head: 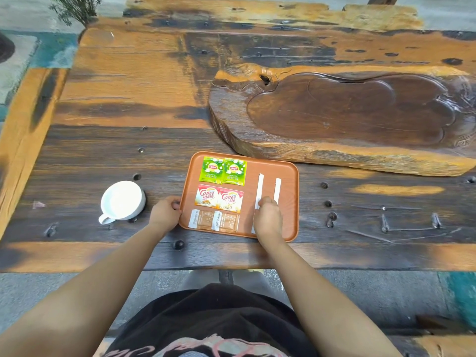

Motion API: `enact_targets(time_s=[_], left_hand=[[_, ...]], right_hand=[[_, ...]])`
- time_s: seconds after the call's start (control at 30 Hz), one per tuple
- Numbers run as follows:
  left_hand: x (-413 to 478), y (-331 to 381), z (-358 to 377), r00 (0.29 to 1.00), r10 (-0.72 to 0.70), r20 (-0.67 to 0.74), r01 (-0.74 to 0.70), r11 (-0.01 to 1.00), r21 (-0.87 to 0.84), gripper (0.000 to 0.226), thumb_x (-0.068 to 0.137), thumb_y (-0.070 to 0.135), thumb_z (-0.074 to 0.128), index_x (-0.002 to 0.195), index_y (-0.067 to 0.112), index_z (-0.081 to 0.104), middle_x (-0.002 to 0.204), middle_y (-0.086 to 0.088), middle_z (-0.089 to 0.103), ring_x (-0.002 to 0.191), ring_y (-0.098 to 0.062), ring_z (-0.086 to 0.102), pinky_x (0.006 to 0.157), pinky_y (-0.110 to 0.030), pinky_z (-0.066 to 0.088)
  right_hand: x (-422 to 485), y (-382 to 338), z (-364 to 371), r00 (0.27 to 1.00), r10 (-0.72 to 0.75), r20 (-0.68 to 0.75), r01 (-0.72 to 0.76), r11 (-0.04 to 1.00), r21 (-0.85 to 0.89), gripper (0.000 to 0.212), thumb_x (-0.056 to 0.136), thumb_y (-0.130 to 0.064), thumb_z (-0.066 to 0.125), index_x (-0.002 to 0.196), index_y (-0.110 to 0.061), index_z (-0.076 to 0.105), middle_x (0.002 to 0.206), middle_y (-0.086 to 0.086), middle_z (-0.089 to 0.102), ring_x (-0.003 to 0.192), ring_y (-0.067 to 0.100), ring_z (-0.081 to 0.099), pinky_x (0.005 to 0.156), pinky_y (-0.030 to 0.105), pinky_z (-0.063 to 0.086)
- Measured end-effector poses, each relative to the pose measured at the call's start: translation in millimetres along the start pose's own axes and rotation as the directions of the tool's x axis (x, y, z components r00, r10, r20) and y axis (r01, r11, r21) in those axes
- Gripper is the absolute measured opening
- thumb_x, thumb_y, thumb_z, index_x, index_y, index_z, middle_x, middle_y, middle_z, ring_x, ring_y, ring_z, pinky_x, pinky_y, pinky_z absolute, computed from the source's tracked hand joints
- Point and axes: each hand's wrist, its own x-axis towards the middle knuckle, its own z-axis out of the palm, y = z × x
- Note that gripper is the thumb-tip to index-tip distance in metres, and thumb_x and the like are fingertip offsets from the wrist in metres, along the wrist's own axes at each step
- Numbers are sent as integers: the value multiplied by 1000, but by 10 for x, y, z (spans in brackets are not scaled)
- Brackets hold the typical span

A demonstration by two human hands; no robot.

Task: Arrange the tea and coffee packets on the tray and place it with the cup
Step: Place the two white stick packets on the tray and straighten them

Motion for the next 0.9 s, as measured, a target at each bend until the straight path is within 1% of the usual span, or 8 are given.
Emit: enact_targets(time_s=[0.2, 0.3, 0.43, 0.5, 0.6, 0.73, 0.83, 0.9], left_hand=[[-5, 20, -25, 1000, -11, 16, 11, 1000, -15, 35, 82, 1, 49, 113, 11, 61, 78, -4, 57, 99, -36, 61, 88, -45, 53], [-4, 31, -38, 999, -24, 22, 25, 999, -35, 36, 82, 3, 48, 115, 11, 61, 81, -6, 60, 99, -35, 61, 88, -45, 53], [8, 21, -33, 1000, -17, 20, 17, 999, -39, 33, 85, 6, 43, 112, 12, 62, 99, -18, 67, 96, -35, 62, 87, -47, 53], [8, 48, -21, 1000, -21, 5, 21, 999, -36, 30, 85, 7, 41, 107, 12, 62, 99, -18, 67, 95, -35, 62, 86, -47, 53], [-24, 125, -11, 998, -66, 11, 67, 996, -60, 19, 85, 6, 46, 96, 15, 59, 89, -14, 63, 92, -32, 61, 87, -45, 53], [29, 131, 18, 989, -146, 21, 147, 975, -166, 17, 80, 4, 51, 71, 18, 55, 90, -17, 69, 92, -33, 65, 85, -47, 54], [85, 132, 25, 981, -192, 31, 194, 959, -209, 25, 78, -3, 45, 64, 16, 54, 85, -17, 67, 86, -31, 64, 84, -50, 55], [71, 168, 17, 979, -204, 27, 205, 952, -230, 29, 78, -6, 42, 60, 15, 50, 76, -16, 62, 79, -29, 60, 84, -52, 54]], right_hand=[[39, 22, -69, 1000, -2, 20, 1, 998, 66, 21, 84, 1, 47, 102, -3, 58, 109, 18, 62, 99, 34, 59, 81, 32, 45], [94, 117, -303, 994, 50, -96, -37, 990, 135, 16, 86, -8, 51, 99, -6, 60, 107, 17, 62, 98, 33, 59, 83, 33, 45], [149, 493, -656, 955, 195, -225, -192, 981, 35, 24, 87, -11, 51, 107, 1, 57, 117, 20, 53, 107, 38, 53, 89, 40, 43], [139, 669, -719, 957, 258, -132, -262, 965, -10, 27, 87, -12, 52, 110, 1, 57, 118, 22, 57, 109, 38, 54, 89, 40, 44], [64, 746, -720, 962, 268, 46, -270, 962, 32, 24, 89, -9, 46, 106, -2, 61, 111, 21, 66, 104, 35, 59, 82, 32, 45], [5, 704, -730, 959, 272, 86, -280, 954, 109, 26, 90, -11, 42, 93, -2, 66, 104, 22, 68, 99, 34, 61, 74, 30, 43], [11, 681, -738, 946, 300, 127, -319, 930, 180, 16, 86, -16, 57, 71, -12, 56, 87, 13, 66, 85, 26, 59, 69, 26, 38], [14, 678, -737, 930, 339, 140, -363, 907, 216, 18, 79, -10, 63, 66, -16, 51, 83, 7, 64, 83, 25, 58, 72, 27, 42]])
